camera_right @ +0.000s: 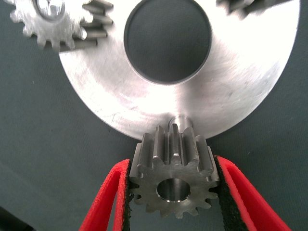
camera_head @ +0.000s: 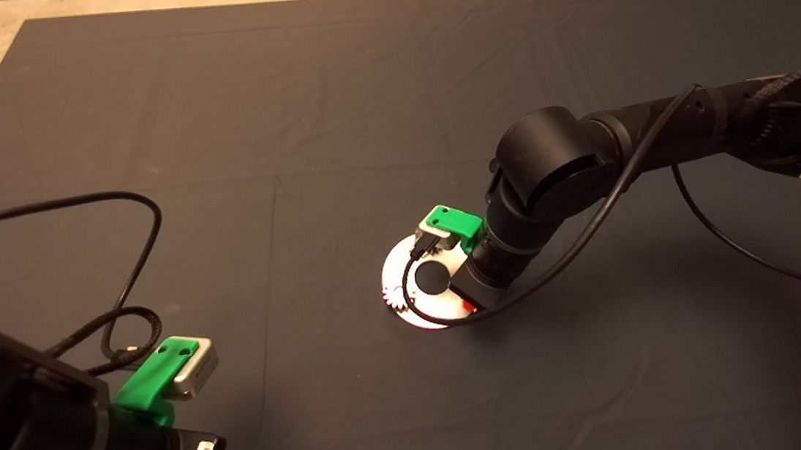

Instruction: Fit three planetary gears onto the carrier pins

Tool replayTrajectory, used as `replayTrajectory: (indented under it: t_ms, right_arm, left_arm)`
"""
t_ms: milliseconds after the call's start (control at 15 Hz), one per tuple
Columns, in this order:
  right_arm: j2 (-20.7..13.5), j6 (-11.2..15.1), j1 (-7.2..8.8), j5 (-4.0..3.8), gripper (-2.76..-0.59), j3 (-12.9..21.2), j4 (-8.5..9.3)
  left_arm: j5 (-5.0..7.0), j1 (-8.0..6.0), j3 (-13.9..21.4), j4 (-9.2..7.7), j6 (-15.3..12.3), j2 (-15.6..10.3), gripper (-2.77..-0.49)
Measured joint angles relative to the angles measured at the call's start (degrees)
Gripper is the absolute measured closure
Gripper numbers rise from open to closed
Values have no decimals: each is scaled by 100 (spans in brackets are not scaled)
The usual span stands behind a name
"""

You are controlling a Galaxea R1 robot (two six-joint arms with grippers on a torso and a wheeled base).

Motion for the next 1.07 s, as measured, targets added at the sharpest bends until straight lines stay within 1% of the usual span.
replayTrajectory:
  t_ms: [200, 667, 1067]
  right_arm:
    - [0, 0, 35, -2, -97, -29, -18]
    - [33, 0, 35, -2, -97, -83, -29]
    - [63, 0, 33, 0, -97, -88, -241]
  left_arm:
    - [0, 0, 0, 0, 0, 0, -248]
    - [0, 0, 0, 0, 0, 0, -248]
    - [-2, 0, 0, 0, 0, 0, -248]
